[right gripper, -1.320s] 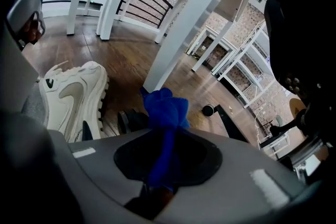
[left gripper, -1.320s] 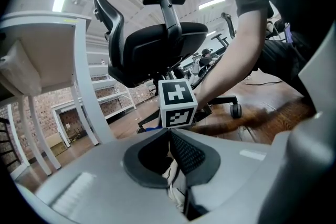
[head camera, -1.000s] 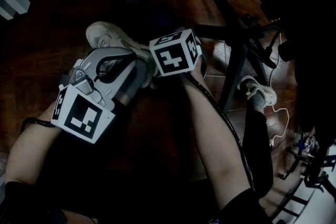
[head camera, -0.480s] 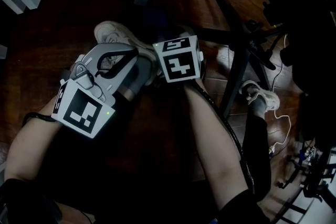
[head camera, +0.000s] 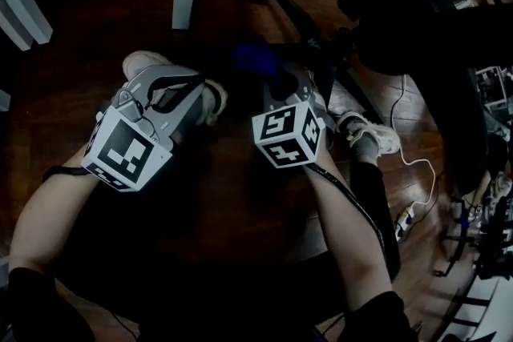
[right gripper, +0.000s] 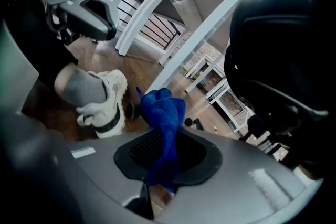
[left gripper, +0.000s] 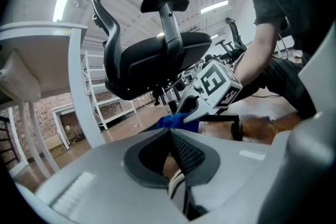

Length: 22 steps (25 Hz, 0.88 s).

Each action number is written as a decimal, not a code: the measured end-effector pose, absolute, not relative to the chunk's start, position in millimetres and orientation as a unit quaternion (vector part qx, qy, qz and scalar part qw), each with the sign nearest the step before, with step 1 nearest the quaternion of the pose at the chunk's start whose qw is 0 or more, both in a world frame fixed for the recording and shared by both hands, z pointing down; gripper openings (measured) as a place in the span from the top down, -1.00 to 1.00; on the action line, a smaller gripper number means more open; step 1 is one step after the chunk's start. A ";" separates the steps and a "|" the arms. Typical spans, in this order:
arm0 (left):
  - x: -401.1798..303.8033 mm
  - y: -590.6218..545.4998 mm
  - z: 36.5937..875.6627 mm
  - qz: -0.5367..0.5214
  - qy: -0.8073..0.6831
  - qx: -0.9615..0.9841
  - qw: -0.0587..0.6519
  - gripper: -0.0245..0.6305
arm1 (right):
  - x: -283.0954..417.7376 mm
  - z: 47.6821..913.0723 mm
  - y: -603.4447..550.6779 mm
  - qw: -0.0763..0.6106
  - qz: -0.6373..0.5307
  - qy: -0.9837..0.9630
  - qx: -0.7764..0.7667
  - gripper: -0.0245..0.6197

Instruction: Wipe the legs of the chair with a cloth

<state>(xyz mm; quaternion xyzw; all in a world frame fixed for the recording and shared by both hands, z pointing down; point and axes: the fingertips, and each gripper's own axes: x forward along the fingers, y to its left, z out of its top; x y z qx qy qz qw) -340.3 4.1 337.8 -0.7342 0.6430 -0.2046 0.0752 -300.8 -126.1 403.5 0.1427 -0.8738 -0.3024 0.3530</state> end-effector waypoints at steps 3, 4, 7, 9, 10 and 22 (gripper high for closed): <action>-323.7 -6.2 323.0 -0.172 0.640 -0.747 0.057 0.91 | -255.2 393.8 -161.6 0.368 -0.321 -0.856 0.169 0.64; -317.1 -8.5 319.5 -0.164 0.636 -0.752 0.054 0.91 | -241.5 390.5 -172.2 0.373 -0.324 -0.851 0.180 0.64; -302.3 -12.3 315.2 -0.159 0.631 -0.758 0.046 0.91 | -211.9 382.3 -194.2 0.378 -0.348 -0.834 0.203 0.64; -294.1 -15.0 313.6 -0.149 0.633 -0.759 0.034 0.91 | -197.5 383.2 -204.1 0.380 -0.356 -0.829 0.205 0.64; -289.7 -16.9 312.6 -0.144 0.633 -0.760 0.030 0.91 | -190.9 385.1 -209.9 0.383 -0.358 -0.827 0.206 0.64; -280.4 -19.4 321.0 -0.124 0.655 -0.745 -0.011 0.91 | -160.8 394.5 -290.3 0.381 -0.358 -0.817 0.244 0.64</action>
